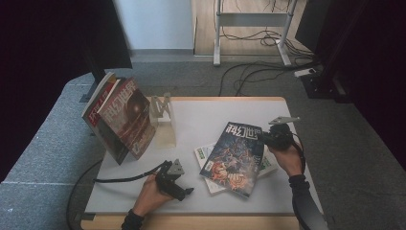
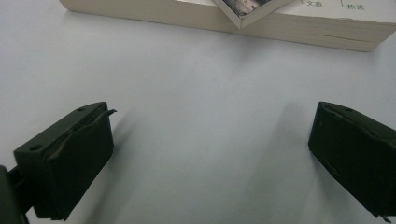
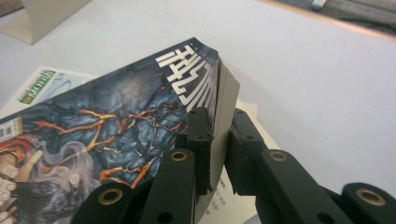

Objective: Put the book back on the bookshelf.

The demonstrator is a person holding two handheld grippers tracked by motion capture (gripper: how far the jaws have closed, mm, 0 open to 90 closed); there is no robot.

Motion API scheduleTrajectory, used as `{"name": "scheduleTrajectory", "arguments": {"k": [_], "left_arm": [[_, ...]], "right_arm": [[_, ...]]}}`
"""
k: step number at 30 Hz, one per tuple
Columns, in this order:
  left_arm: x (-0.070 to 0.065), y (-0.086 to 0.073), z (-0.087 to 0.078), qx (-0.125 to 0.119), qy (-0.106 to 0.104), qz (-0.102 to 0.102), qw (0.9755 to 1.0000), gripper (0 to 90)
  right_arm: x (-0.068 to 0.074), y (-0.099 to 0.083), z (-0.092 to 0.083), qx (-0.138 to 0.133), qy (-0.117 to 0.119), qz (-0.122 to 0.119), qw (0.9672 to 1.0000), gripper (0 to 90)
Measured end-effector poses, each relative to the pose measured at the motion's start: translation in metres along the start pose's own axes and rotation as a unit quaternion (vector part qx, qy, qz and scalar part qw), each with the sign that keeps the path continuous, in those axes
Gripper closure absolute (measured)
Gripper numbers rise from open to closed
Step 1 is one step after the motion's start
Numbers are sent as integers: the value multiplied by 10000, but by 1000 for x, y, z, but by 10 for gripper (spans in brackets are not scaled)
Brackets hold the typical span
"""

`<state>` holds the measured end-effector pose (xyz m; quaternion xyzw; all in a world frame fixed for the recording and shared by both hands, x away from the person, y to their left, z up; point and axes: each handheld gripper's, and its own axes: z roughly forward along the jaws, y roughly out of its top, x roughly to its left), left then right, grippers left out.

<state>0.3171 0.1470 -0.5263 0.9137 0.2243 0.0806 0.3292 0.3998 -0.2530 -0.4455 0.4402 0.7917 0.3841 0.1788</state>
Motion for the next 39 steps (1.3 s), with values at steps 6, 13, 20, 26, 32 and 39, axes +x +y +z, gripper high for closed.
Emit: {"name": "scheduleTrajectory", "arguments": {"k": [6,13,20,26,32,39], "left_arm": [[5,9,-4,-144,-235,-173,9995,35],[15,23,-26,-497,-397,-268,9976,45],[15,37,-47,-549,-110,22,9984,63],[3,68,-52,-514,-115,373,9979,72],[3,95,-50,-460,-109,529,9975,94],[20,120,-50,-519,-125,431,9976,107]], "right_arm": [[10,10,-17,-223,34,-222,9995,795],[23,23,-33,-435,98,-500,9978,798],[36,34,-44,-599,218,-759,9951,802],[47,41,-53,-764,341,-958,9919,803],[59,46,-66,-938,486,-1212,9870,804],[71,51,-80,-1102,648,-1467,9809,808]]}}
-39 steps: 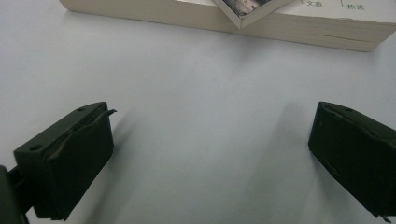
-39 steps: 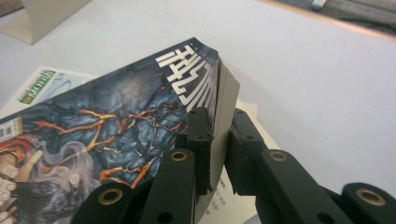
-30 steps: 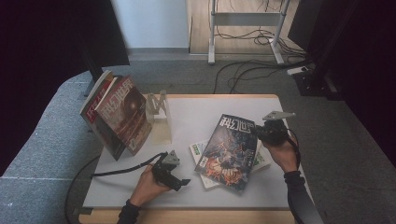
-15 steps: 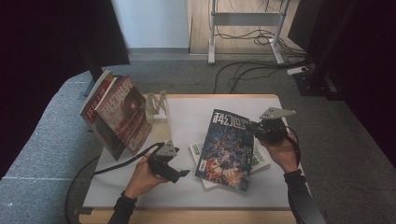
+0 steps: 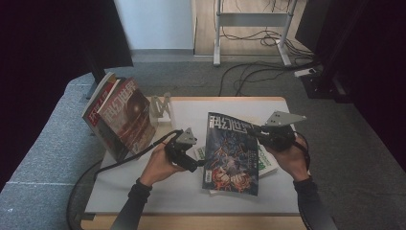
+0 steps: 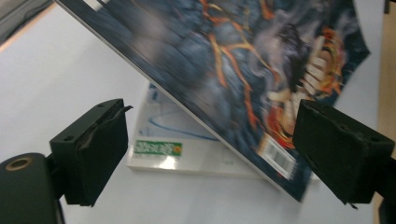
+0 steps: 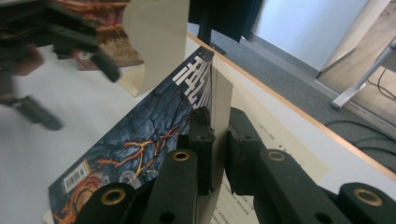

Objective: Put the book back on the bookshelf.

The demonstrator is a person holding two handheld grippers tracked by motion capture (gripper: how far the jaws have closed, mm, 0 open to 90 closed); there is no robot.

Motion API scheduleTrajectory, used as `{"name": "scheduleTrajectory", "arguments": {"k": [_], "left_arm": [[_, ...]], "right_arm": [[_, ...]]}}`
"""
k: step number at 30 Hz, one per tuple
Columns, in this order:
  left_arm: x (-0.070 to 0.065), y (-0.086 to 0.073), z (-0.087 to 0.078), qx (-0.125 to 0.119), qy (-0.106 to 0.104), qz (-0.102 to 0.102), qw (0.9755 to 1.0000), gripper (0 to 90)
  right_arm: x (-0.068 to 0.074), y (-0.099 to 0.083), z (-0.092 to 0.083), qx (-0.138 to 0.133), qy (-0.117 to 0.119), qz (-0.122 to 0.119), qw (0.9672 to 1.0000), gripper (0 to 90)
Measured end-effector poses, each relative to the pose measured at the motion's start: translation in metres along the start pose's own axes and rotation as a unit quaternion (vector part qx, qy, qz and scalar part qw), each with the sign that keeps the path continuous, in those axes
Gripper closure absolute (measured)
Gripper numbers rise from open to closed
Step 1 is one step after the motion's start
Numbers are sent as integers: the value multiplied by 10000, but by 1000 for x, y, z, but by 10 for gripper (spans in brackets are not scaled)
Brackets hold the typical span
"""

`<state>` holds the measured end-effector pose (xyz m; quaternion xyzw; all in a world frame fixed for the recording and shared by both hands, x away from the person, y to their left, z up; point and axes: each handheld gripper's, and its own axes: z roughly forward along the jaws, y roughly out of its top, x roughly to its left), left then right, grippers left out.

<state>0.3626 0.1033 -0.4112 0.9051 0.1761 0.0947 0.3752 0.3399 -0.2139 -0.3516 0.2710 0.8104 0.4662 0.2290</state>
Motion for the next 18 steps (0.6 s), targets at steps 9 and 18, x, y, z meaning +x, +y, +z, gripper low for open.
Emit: {"name": "scheduleTrajectory", "arguments": {"k": [9,18], "left_arm": [[20,10,15,60,-182,-127,9997,143],[20,9,26,56,-484,180,9986,357]], "right_arm": [[13,8,-8,-137,124,-228,9996,808],[18,11,-13,-248,277,-360,9987,806]]}}
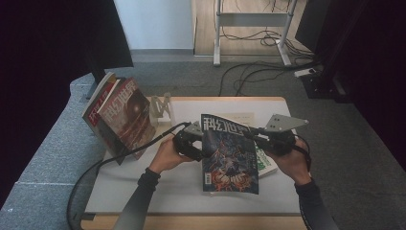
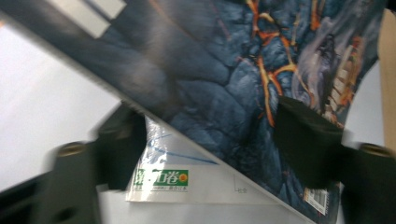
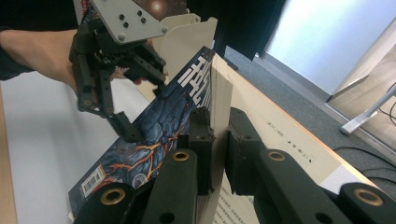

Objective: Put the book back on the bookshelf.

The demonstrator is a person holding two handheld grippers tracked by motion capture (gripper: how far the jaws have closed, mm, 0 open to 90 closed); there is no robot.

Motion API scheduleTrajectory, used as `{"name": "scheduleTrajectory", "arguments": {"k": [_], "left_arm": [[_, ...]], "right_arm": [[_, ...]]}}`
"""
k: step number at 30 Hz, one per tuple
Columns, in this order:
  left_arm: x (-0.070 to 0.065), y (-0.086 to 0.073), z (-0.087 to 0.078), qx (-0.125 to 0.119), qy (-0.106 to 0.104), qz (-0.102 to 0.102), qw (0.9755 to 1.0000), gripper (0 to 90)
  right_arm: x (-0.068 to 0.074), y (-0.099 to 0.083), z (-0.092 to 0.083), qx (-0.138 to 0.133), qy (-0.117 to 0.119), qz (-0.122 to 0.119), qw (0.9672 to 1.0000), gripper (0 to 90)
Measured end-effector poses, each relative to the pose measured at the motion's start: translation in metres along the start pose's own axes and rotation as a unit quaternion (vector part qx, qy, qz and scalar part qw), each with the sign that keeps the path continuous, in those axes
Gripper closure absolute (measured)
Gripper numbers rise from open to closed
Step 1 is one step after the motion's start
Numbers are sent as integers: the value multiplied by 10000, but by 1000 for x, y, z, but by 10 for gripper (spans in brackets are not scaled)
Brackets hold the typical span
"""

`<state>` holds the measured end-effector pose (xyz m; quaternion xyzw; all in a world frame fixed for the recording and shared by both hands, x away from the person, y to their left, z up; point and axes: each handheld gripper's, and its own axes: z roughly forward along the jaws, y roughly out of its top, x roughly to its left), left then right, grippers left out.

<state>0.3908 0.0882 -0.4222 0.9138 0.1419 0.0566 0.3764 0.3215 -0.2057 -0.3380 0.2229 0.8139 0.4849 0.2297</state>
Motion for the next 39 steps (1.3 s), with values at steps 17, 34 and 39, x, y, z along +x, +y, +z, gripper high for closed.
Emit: {"name": "scheduleTrajectory", "arguments": {"k": [17,34,39], "left_arm": [[-8,8,-42,-258,228,131,9993,629],[-24,16,-66,124,426,408,9982,687],[-28,26,-72,11,496,545,9973,653]], "right_arm": [[1,13,-7,-293,133,-108,9994,805],[-3,8,-10,-299,28,-39,9995,797],[-3,8,-11,-282,19,-97,9996,797]]}}
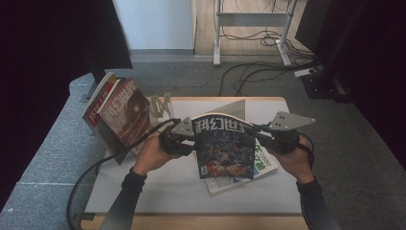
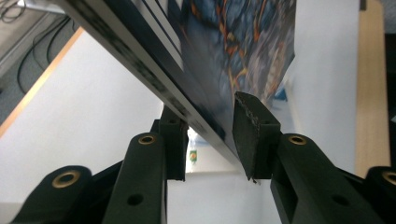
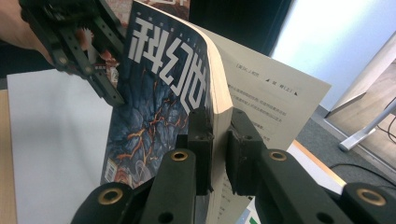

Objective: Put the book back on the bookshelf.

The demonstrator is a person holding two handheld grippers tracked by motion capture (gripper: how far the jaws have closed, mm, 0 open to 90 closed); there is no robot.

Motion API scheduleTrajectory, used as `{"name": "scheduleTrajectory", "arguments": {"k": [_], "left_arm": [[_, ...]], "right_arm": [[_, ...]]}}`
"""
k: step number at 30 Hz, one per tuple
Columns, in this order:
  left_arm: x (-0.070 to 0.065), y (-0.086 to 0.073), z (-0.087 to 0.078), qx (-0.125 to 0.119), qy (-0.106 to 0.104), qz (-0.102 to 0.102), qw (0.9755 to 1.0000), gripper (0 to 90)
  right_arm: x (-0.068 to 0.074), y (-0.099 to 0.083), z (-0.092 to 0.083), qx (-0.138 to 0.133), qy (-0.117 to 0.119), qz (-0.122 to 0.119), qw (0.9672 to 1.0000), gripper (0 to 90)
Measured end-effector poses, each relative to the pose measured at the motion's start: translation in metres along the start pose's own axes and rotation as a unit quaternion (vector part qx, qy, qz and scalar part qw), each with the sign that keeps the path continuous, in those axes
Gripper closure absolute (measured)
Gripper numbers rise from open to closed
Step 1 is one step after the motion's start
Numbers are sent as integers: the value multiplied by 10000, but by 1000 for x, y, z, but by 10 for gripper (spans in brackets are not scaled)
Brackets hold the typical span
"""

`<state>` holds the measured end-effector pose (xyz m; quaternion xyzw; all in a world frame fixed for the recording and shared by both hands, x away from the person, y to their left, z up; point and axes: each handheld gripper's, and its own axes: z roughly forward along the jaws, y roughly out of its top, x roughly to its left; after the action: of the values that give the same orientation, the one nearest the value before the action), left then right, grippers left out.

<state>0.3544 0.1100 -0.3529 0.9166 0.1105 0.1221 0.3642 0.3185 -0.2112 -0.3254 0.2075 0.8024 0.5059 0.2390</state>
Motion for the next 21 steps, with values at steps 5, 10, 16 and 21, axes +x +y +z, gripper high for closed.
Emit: {"name": "scheduleTrajectory", "arguments": {"k": [5,10,16,21], "left_arm": [[-1,11,-6,-62,-24,44,10000,644],[0,23,-10,-97,-61,91,9999,635],[5,35,-8,-112,-61,-72,9999,649],[8,35,-10,-173,-309,-261,9990,766]], "right_arm": [[-1,-2,-3,-15,-9,16,10000,796],[-2,-3,-5,-45,28,27,10000,793],[-2,-3,-7,-72,70,24,9999,790],[-3,-4,-7,-57,69,16,10000,777]]}}
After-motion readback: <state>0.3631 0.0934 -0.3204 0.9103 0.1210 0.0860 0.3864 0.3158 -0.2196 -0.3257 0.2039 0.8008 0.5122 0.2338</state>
